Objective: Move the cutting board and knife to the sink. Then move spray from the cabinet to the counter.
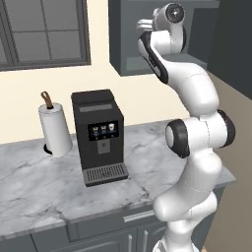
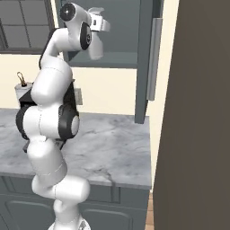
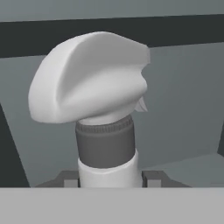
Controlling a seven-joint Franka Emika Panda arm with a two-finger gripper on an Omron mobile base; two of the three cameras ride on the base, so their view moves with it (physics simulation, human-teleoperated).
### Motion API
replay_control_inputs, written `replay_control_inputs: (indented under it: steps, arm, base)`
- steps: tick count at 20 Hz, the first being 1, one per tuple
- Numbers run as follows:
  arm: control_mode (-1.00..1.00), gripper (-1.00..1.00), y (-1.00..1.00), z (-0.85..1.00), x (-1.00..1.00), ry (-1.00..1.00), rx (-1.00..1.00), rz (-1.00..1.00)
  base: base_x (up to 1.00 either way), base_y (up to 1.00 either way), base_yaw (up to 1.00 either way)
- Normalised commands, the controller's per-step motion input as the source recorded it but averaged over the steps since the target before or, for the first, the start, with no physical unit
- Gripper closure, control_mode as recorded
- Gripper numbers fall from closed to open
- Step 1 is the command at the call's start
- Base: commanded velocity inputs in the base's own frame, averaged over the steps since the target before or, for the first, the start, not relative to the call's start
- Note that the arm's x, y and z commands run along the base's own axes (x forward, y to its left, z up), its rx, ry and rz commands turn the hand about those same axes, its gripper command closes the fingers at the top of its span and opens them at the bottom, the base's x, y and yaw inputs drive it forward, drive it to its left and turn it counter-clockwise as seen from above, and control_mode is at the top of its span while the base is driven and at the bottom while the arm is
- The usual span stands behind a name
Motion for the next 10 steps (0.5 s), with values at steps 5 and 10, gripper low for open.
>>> replay_control_inputs:
  steps: [5,10]
  arm:
    - [-1.00,1.00,0.00,0.03,-0.59,-0.09,0.00,0.00]
    - [-1.00,1.00,-0.08,0.15,-0.81,-0.02,0.00,-0.01]
  base:
    - [0.00,0.00,0.00]
    - [0.00,0.00,0.00]
